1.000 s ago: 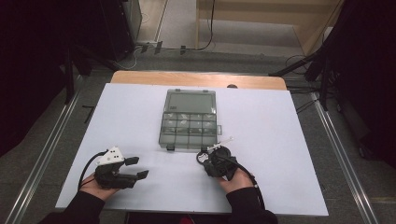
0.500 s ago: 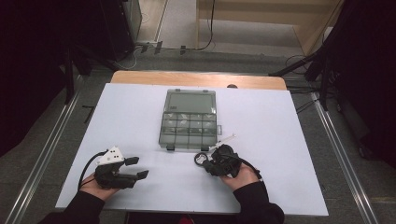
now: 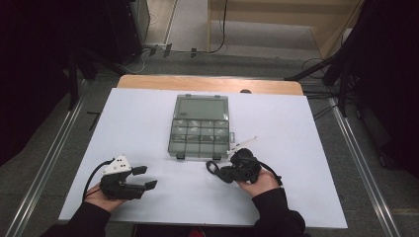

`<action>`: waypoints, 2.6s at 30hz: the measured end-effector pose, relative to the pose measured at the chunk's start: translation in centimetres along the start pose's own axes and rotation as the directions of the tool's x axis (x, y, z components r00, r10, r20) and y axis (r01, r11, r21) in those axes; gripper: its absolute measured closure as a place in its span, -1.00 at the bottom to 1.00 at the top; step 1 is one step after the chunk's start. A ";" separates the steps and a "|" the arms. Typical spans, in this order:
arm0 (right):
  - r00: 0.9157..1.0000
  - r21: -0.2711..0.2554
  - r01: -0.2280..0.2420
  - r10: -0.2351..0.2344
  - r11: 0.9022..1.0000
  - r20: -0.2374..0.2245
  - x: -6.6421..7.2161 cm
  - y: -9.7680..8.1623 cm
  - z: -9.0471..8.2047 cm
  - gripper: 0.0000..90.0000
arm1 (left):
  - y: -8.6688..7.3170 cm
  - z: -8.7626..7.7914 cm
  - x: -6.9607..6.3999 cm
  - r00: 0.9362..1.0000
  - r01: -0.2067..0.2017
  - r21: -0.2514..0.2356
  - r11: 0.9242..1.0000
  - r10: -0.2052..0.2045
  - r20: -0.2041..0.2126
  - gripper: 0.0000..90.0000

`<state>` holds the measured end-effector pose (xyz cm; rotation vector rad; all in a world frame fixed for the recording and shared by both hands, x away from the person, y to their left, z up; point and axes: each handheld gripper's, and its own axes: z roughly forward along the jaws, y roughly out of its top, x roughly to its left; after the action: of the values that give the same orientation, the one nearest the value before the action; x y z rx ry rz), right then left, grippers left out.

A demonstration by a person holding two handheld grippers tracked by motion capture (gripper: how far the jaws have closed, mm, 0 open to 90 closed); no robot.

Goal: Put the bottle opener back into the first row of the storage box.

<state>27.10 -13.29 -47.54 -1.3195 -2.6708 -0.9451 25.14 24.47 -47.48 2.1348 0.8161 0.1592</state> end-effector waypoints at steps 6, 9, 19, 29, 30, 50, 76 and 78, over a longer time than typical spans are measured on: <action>1.000 0.003 0.000 0.000 1.000 0.011 0.1 0.1 0.3 0.84 | 0.0 0.0 0.0 1.000 -0.002 0.001 1.000 0.002 0.001 -0.26; 1.000 0.001 0.005 -0.005 1.000 0.016 0.1 0.1 0.3 0.83 | 0.0 0.0 0.0 1.000 -0.001 0.001 1.000 0.001 0.002 -0.26; 1.000 0.037 0.007 -0.007 0.999 -0.014 0.4 0.1 1.5 0.76 | 0.0 0.0 0.0 1.000 -0.002 0.000 1.000 0.002 0.001 -0.26; 0.999 0.051 0.003 0.000 0.999 -0.046 0.4 0.1 2.0 0.87 | 0.0 0.0 0.0 1.000 0.000 0.001 1.000 0.000 0.000 -0.26; 0.999 0.049 -0.001 0.004 0.999 -0.050 0.4 0.1 2.0 0.87 | 0.0 0.0 0.0 1.000 0.000 0.001 1.000 0.000 0.001 -0.26; 0.989 -0.002 0.047 -0.047 0.999 -0.143 -0.7 2.9 -1.5 0.88 | -0.1 0.1 0.0 1.000 0.002 0.005 1.000 -0.002 0.003 -0.26; 0.963 0.016 0.204 -0.198 0.979 -0.185 -3.0 7.7 -3.0 0.88 | -0.1 0.2 0.0 1.000 0.005 0.009 1.000 -0.005 0.009 -0.26; 0.956 0.024 0.219 -0.210 0.975 -0.204 -3.5 8.3 -2.9 0.88 | -0.1 0.3 0.0 1.000 0.004 0.008 1.000 -0.004 0.012 -0.26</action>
<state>34.69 -13.52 -41.83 -0.8841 -2.6970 -0.9703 25.17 24.33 -47.73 2.1390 0.8155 0.1409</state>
